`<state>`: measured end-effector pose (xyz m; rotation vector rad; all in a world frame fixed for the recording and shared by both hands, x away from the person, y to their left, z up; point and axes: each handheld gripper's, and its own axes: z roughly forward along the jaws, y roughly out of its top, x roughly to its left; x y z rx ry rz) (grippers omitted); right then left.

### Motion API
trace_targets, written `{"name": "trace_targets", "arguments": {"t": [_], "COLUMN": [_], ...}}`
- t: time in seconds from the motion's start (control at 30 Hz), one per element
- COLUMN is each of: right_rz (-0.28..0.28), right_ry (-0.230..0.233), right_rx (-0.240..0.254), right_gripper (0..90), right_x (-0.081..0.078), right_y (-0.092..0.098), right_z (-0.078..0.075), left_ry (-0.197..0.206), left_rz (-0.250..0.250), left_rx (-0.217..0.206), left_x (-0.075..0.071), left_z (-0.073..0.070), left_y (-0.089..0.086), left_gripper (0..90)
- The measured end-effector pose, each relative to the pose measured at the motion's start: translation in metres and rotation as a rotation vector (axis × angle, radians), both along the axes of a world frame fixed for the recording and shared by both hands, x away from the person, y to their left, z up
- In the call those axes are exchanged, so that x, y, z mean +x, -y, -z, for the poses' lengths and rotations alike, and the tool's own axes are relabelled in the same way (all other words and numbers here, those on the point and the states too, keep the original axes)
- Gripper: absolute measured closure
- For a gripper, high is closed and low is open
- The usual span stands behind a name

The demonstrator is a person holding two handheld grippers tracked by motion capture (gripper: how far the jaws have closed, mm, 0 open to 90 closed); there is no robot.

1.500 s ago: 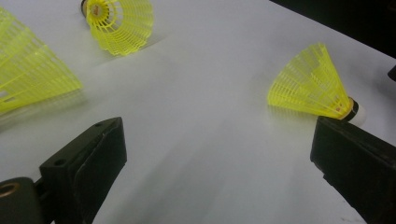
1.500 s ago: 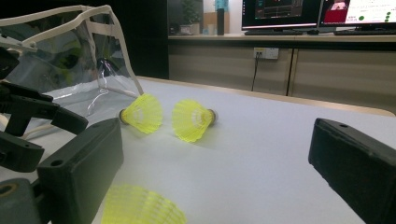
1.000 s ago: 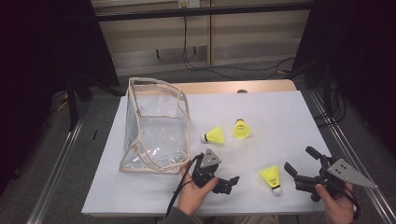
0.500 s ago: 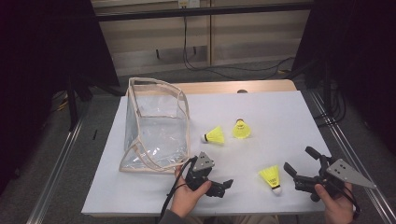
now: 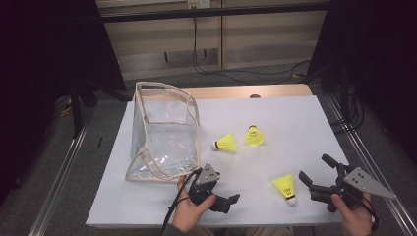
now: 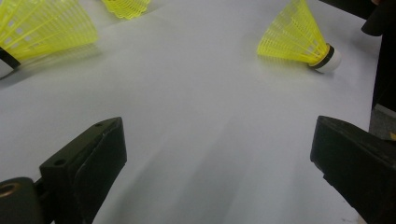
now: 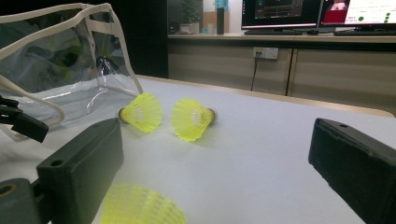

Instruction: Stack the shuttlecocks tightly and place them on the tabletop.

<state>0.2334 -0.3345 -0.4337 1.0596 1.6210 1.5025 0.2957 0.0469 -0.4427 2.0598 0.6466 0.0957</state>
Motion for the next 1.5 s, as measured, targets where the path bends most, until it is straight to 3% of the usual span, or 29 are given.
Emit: {"name": "trace_targets", "arguments": {"t": [0.13, 1.5], "right_rz": [-0.002, 0.001], "right_ry": [-0.001, -0.001], "right_rx": [-0.002, -0.005], "right_gripper": [2.7, 2.7], "right_x": [0.000, 0.000], "right_y": [-0.001, 0.000], "right_z": [0.000, 0.000], "left_ry": [-0.009, 0.018], "left_rz": [-0.006, 0.010], "left_rx": [-0.015, 0.009], "left_x": [-0.002, -0.005], "left_z": [0.000, -0.010], "left_y": [-0.004, -0.044], "left_gripper": [3.5, 3.5]}}
